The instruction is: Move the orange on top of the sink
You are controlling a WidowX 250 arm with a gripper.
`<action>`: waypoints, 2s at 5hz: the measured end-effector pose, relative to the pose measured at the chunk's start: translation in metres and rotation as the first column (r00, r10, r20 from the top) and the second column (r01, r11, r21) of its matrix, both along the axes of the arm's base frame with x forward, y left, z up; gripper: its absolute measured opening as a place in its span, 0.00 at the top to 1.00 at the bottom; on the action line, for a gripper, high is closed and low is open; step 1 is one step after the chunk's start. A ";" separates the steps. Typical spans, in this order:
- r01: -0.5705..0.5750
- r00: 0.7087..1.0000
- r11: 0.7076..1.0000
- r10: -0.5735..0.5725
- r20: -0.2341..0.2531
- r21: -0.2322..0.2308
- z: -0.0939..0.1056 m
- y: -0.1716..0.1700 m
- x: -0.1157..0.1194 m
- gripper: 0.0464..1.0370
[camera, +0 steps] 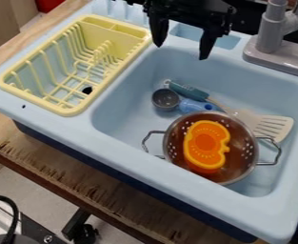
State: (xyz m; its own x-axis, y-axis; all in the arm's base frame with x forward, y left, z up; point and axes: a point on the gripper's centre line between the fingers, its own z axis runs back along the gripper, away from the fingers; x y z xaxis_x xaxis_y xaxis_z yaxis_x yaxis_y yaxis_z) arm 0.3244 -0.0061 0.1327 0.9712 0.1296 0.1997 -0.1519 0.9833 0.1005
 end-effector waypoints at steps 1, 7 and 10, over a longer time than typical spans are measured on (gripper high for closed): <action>0.001 0.999 1.000 -0.001 -0.033 -0.004 -0.010 -0.001 -0.003 0.04; 0.058 0.994 0.980 -0.074 -0.081 -0.188 -0.018 -0.071 -0.095 0.04; 0.080 0.994 0.985 -0.089 -0.056 -0.154 -0.027 -0.075 -0.097 0.04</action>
State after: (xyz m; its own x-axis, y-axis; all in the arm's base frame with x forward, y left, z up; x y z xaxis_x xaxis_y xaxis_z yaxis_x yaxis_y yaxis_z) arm 0.2277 -0.0807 0.1055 0.9899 0.0707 0.1227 -0.0657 0.9969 -0.0441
